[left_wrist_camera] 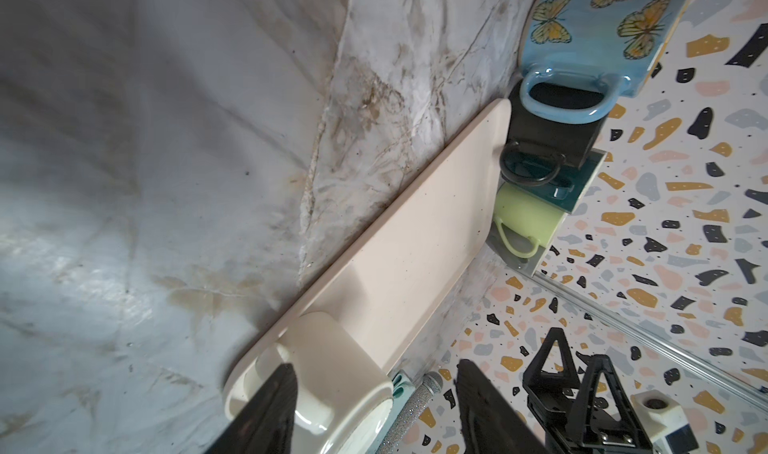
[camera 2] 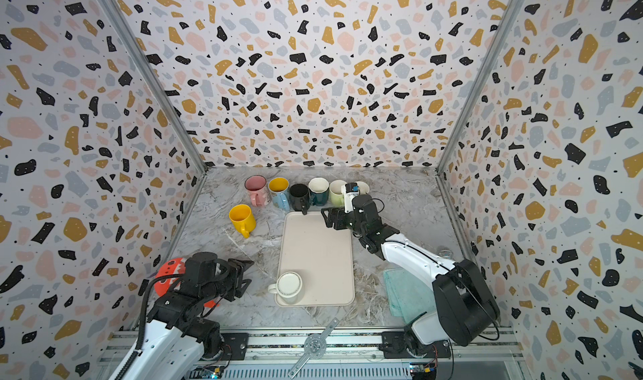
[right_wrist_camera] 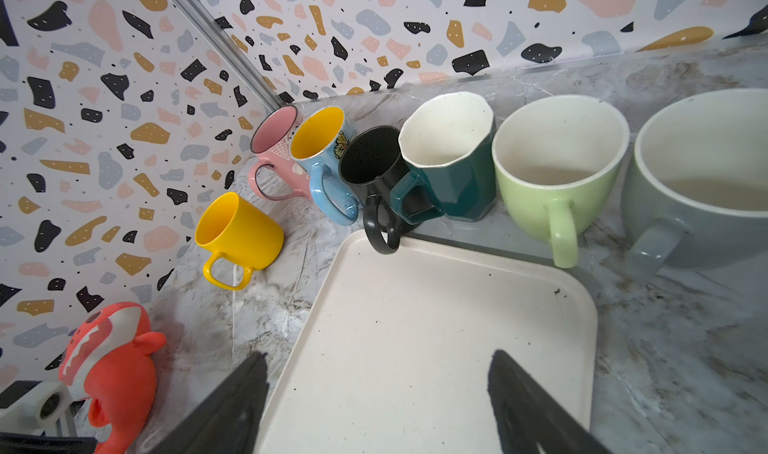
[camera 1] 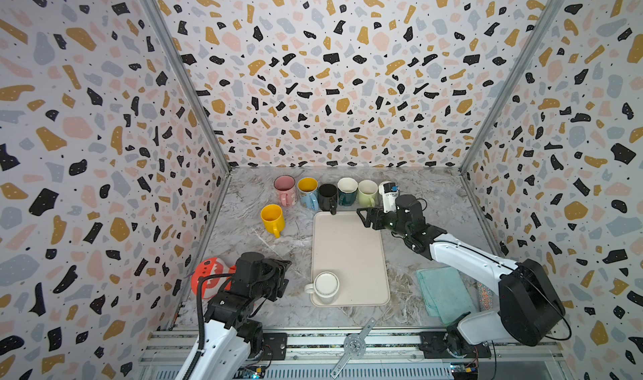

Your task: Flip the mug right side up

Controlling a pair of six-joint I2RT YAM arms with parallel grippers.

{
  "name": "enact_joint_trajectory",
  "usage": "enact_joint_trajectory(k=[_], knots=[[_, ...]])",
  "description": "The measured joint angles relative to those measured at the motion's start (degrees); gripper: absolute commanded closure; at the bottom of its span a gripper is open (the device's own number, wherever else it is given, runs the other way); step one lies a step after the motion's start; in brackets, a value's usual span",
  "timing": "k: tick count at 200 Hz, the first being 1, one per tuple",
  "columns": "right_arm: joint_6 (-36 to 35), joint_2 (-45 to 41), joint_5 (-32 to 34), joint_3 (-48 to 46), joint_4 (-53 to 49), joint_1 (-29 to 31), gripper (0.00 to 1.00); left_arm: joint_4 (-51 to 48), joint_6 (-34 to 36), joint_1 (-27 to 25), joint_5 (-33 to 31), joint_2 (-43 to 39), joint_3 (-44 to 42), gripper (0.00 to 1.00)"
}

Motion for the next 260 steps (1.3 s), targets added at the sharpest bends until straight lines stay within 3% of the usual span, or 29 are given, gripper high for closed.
enact_joint_trajectory(k=[79,111,137,201,260], knots=[[0.0,4.1,-2.8,1.8,0.0,-0.2,0.16,-0.8,0.8,-8.0,-1.6,14.5,4.9,0.38],[0.0,4.3,-3.5,1.8,0.0,-0.4,0.16,-2.3,-1.9,-14.1,-2.8,20.8,8.7,0.40],[0.1,4.6,-3.8,1.9,0.0,-0.5,0.16,-3.0,-3.6,-15.5,-2.8,24.6,9.9,0.41],[0.1,5.1,-4.3,2.0,0.0,-1.1,0.16,-3.4,-9.6,-16.1,-2.2,23.7,9.3,0.42],[0.7,7.6,-6.0,2.7,0.7,-1.2,0.16,-0.5,-12.8,-19.9,0.0,25.2,7.4,0.42]])
